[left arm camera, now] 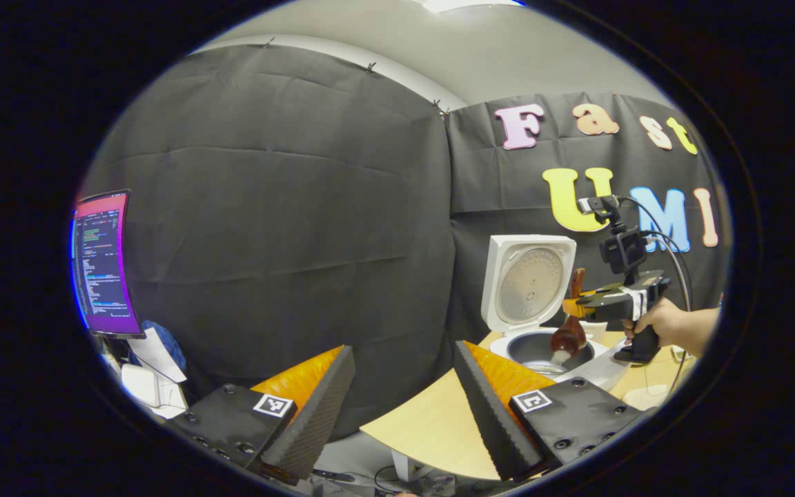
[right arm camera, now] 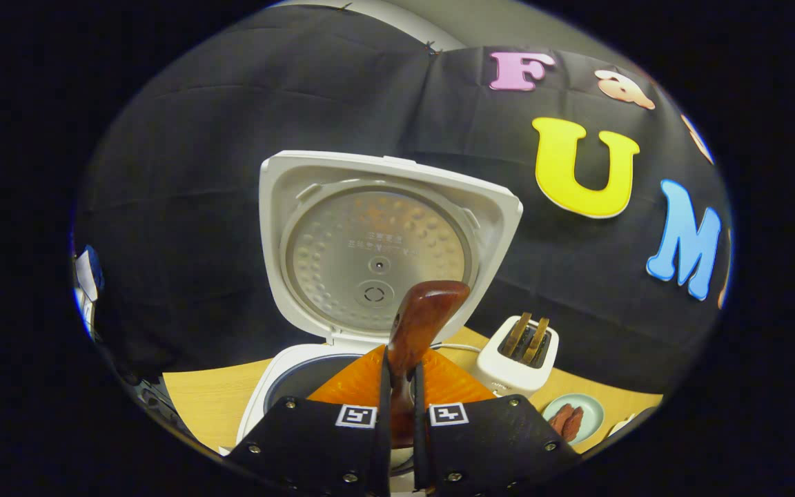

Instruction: Close the left gripper, press the button to open the rice cooker; take a wooden spoon from the chopstick holder with the right hand, scoop a spoonful of rice and pour it into the rice cooker, then put the wooden spoon back into the chopstick holder.

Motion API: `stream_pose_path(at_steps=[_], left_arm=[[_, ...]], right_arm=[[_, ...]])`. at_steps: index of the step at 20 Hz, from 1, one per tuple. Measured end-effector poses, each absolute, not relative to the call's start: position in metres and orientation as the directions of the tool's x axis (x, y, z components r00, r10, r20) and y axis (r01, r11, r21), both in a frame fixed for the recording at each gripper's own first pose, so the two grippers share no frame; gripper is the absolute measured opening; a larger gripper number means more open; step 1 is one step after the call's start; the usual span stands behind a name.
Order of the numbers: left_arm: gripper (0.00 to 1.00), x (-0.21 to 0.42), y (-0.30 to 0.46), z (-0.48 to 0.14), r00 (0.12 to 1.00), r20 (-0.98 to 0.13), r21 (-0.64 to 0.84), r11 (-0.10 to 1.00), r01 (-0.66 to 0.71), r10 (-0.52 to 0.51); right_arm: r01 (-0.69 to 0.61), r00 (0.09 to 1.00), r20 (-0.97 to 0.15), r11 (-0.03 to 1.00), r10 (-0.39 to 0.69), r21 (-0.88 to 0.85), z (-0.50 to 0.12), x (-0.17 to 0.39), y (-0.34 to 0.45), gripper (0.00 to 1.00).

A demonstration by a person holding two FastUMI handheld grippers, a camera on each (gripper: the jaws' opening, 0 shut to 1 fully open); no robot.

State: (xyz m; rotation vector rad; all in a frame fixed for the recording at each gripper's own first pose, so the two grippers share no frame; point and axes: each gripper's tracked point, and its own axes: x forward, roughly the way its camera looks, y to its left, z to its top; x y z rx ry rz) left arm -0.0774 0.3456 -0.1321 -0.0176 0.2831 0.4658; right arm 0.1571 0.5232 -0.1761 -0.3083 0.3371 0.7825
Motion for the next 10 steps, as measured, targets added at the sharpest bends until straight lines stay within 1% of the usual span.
stream_pose_path(at_steps=[2, 4, 5, 6, 8, 10], left_arm=[[1.00, -0.075, 0.345, -0.128, 0.860, -0.262, 0.058, 0.896, -0.440, 0.438], [0.99, -0.072, 0.342, -0.124, 0.865, -0.254, 0.062, 0.900, -0.431, 0.432], [0.94, -0.071, 0.341, -0.125, 0.867, -0.252, 0.065, 0.902, -0.427, 0.429], [0.99, -0.068, 0.341, -0.124, 0.869, -0.250, 0.067, 0.903, -0.424, 0.427], [1.00, -0.063, 0.337, -0.120, 0.875, -0.248, 0.066, 0.908, -0.414, 0.417], [0.99, -0.057, 0.332, -0.116, 0.883, -0.240, 0.061, 0.915, -0.400, 0.402]], right_arm=[[-0.721, 0.687, -0.360, 0.654, 0.631, -0.230, -0.162, 0.158, 0.521, 0.13], [-0.702, 0.711, -0.292, 0.637, 0.639, -0.317, -0.143, 0.158, 0.518, 0.13], [-0.693, 0.718, -0.255, 0.632, 0.648, -0.346, -0.133, 0.157, 0.517, 0.14], [-0.684, 0.723, -0.224, 0.631, 0.654, -0.366, -0.124, 0.155, 0.516, 0.13], [-0.677, 0.725, -0.187, 0.639, 0.663, -0.364, -0.112, 0.150, 0.513, 0.13], [-0.678, 0.729, -0.181, 0.662, 0.660, -0.319, -0.099, 0.151, 0.502, 0.13]])
